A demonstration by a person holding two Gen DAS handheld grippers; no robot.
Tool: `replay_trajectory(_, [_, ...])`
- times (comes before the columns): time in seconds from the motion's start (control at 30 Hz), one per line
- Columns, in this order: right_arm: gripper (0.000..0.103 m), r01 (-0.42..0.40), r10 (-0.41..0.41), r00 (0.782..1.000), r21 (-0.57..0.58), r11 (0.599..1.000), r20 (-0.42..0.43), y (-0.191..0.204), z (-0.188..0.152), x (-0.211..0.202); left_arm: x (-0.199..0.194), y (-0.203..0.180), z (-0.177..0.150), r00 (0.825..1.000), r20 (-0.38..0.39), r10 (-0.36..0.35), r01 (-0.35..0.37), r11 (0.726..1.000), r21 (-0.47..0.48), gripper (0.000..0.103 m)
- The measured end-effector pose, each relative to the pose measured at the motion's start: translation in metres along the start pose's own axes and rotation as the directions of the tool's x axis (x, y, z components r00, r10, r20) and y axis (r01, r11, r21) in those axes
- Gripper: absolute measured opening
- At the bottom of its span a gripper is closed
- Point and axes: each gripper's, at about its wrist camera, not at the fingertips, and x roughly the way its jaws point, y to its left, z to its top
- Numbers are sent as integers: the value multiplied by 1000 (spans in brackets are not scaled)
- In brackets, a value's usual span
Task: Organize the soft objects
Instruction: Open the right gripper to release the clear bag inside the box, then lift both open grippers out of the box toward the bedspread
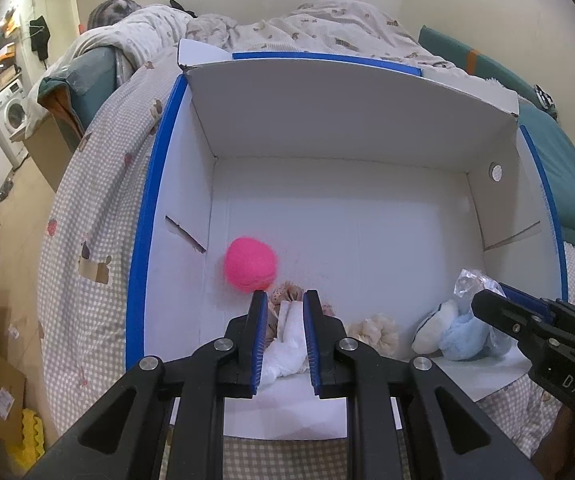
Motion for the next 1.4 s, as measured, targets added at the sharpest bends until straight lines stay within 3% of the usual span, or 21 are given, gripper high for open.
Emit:
replay_trajectory(0.1, [31, 1, -1, 1000, 5, 1000, 0, -1, 0, 0, 0, -1, 0, 1000, -6, 4, -4, 1000, 5, 19])
replay_trajectory(0.23, [37, -5, 5, 1000, 16, 1000, 12, -2, 0, -2, -3, -2, 0, 1000, 14, 19, -19, 1000, 7, 46])
replay_trajectory(0.33, [63, -18, 17, 999, 32, 999, 39, -4, 1, -7, -8, -2, 1, 999, 37, 20, -21, 1000, 5, 63])
replay_trajectory(0.37, [69, -23, 21, 998, 39, 999, 51, -4, 2, -9, -9, -1, 2, 999, 41, 18, -18, 1000, 3, 64])
replay_trajectory(0.47, [75, -14, 11, 998, 53, 999, 67, -6, 2, -12, -9, -1, 2, 999, 40, 17, -17, 1000, 0, 64])
replay_trajectory(0.9, [75, -24, 22, 999, 50, 998, 38, -7, 0, -11, -10, 1, 3, 999, 27, 27, -27, 1000, 2, 64])
replay_trajectory(1.4, [75, 13, -15, 1000, 59, 998, 22, -8, -26, -34, -44, 24, -20, 997, 52, 51, -50, 998, -27, 64])
